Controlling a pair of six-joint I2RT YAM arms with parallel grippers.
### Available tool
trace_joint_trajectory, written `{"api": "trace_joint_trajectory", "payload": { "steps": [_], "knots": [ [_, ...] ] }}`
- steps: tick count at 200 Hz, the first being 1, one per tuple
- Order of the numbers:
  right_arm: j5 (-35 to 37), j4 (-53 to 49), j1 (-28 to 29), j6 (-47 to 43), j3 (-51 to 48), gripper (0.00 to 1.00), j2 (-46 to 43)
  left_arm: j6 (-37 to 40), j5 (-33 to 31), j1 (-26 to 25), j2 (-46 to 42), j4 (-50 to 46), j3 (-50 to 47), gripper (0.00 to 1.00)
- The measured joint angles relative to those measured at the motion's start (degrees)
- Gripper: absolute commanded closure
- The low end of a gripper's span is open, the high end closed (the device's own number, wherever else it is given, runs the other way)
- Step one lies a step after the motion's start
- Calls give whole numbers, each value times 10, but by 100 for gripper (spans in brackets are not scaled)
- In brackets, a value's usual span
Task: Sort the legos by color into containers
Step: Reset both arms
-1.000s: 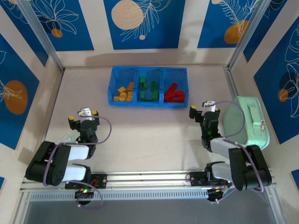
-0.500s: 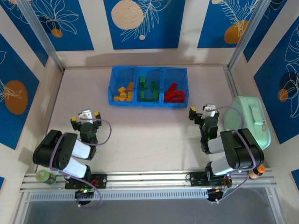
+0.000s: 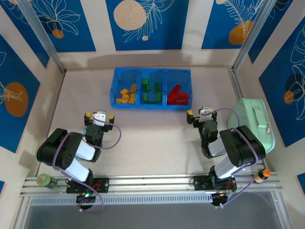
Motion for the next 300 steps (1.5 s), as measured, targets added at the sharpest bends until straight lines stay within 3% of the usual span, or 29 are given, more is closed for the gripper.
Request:
{"api": "trace_joint_trajectory", "payload": {
  "steps": [31, 49, 70, 97, 198, 247, 300],
  "knots": [
    [-41, -75, -59, 31, 44, 1, -6, 2, 23, 15, 24, 0, 16, 0],
    [-55, -166, -103, 57, 111, 1, -7, -9, 25, 30, 25, -54, 53, 0],
    [-68, -205, -101, 67, 141, 1, -11, -39, 51, 71, 16, -144, 117, 0],
    [-77, -244, -99, 73, 141, 1, -10, -63, 65, 101, 5, -183, 136, 0],
    [-87, -267, -100, 78, 141, 1, -10, -78, 91, 101, 5, -224, 134, 0],
    [-191, -295, -125, 69, 143, 1, -10, -77, 121, 101, 5, -238, 135, 0],
    [-224, -299, -126, 67, 143, 1, -10, -77, 147, 106, 5, -248, 137, 0]
  ]
}}
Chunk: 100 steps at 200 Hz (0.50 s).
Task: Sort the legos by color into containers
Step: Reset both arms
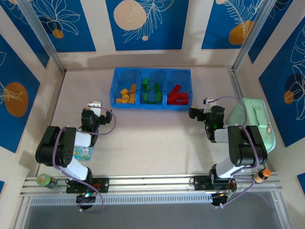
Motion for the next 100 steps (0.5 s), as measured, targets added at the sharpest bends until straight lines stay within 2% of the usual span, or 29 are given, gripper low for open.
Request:
{"api": "trace_joint_trajectory", "payload": {
  "steps": [100],
  "knots": [
    [-8, -6, 0, 0, 0, 1, 0, 0, 3, 0, 0, 0, 0, 0]
  ]
}}
